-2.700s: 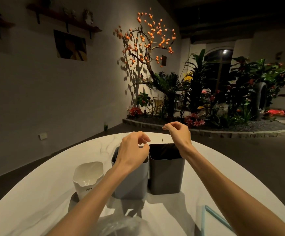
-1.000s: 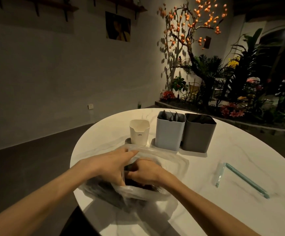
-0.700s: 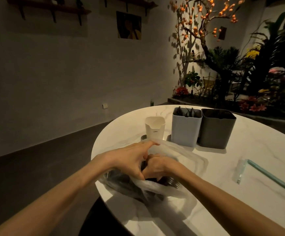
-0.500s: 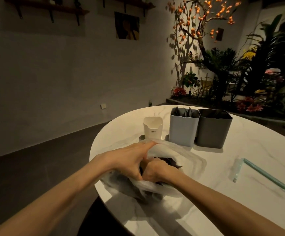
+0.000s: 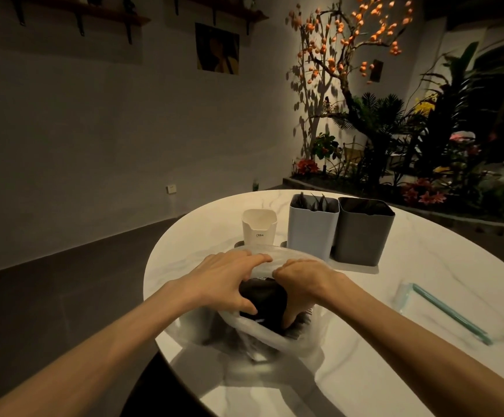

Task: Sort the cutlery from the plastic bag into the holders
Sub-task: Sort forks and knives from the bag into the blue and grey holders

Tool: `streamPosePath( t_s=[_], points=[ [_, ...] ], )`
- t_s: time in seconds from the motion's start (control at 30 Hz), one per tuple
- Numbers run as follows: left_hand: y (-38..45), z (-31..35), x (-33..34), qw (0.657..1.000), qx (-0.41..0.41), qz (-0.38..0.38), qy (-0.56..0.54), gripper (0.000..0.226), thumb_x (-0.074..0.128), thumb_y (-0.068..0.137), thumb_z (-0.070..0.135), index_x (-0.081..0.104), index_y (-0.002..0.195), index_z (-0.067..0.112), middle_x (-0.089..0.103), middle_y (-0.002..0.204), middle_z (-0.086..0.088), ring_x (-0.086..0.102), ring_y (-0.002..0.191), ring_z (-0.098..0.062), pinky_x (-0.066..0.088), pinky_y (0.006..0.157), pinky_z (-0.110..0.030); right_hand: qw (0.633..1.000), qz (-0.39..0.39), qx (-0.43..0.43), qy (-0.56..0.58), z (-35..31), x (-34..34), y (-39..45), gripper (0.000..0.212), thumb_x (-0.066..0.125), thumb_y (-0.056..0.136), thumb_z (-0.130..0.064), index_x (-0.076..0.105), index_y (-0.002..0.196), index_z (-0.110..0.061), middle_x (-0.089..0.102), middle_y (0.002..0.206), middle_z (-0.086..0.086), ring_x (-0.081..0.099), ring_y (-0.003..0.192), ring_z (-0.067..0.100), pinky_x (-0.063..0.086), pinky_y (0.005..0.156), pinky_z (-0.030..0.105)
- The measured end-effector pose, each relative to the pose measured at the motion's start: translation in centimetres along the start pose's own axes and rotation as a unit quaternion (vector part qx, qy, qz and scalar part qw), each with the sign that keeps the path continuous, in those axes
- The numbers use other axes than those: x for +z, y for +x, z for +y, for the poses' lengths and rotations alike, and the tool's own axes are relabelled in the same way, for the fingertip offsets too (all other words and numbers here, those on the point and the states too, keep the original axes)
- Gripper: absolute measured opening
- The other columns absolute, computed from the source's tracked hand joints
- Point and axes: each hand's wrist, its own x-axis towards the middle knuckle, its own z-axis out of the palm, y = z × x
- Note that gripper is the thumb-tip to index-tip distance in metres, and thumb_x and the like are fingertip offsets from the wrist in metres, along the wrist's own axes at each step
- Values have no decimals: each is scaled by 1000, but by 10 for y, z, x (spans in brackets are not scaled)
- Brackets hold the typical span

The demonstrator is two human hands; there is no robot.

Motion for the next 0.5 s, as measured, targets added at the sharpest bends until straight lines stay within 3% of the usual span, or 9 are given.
streamPosePath(
  t_s=[0.13, 0.23, 0.33, 0.4, 0.5],
  points=[
    [5, 7, 0, 1000, 9, -4, 3, 91, 77, 81, 51, 26, 155, 40, 49, 140, 9, 46, 127, -16, 39, 106, -34, 997, 64, -28, 26, -7, 12, 0, 69, 81, 74, -52, 58, 135, -29, 67, 122, 0, 63, 111, 23, 53, 98, 39],
    [6, 9, 1, 999, 16, 28, 1, 83, 78, 81, 45, 33, 152, 40, 54, 132, 11, 48, 126, -15, 41, 97, -31, 994, 79, -65, 40, -18, 23, -2, 53, 73, 83, -44, 58, 133, -34, 61, 132, -2, 57, 119, 24, 50, 102, 43],
    [7, 6, 1, 999, 18, 43, -18, 75, 76, 81, 42, 39, 146, 43, 47, 93, 22, 53, 113, -12, 43, 86, -28, 993, 87, -68, 30, -21, 22, -7, 43, 66, 90, -34, 58, 132, -32, 65, 125, 0, 59, 115, 26, 49, 99, 43],
    [7, 3, 1, 999, 11, 43, -29, 71, 75, 82, 40, 41, 144, 44, 44, 88, 24, 54, 109, -11, 47, 87, -30, 996, 64, -54, 15, -17, 15, -9, 43, 63, 92, -28, 57, 135, -28, 64, 122, 5, 59, 112, 28, 49, 97, 42],
    [7, 1, 0, 997, -4, 54, -51, 62, 74, 88, 35, 46, 142, 42, 51, 89, 22, 58, 99, -10, 45, 81, -20, 998, 57, -28, -13, -6, 3, -12, 37, 60, 94, -22, 60, 131, -19, 65, 119, 7, 60, 110, 27, 50, 94, 38]
  ],
)
